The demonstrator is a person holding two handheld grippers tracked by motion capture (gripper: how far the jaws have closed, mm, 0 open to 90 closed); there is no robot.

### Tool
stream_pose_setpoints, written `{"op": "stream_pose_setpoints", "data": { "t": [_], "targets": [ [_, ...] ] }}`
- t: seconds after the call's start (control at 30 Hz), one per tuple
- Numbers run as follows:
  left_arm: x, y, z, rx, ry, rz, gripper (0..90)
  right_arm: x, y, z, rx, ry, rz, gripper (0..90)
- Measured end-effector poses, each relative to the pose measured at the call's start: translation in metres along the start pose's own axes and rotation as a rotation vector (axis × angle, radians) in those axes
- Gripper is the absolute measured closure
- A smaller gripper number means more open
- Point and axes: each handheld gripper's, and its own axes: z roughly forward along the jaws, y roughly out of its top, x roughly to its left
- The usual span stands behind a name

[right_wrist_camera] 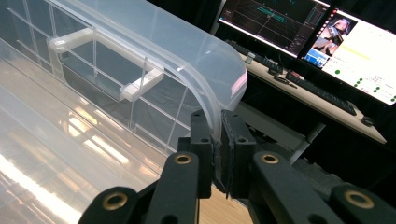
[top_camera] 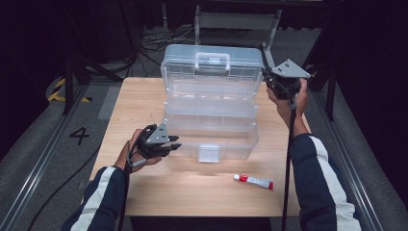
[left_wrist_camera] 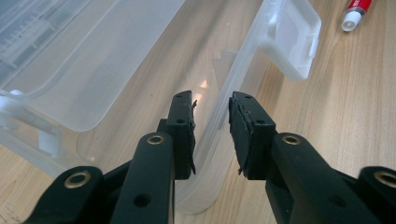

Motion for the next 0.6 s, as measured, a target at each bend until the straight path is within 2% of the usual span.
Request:
{"op": "stream_pose_setpoints", "data": {
  "t": [0.43,0.6],
  "targets": [
    [0.002,0.0,0.0,0.002,-0.012,0.01,71.6,-0.014,0.008,0.018,0.05,0.044,0.039,84.6],
    [0.003,0.0,0.0,0.002,-0.015,0.012,71.6,-0.017,0.011,0.024,0.064,0.045,0.041,84.6]
  ]
}}
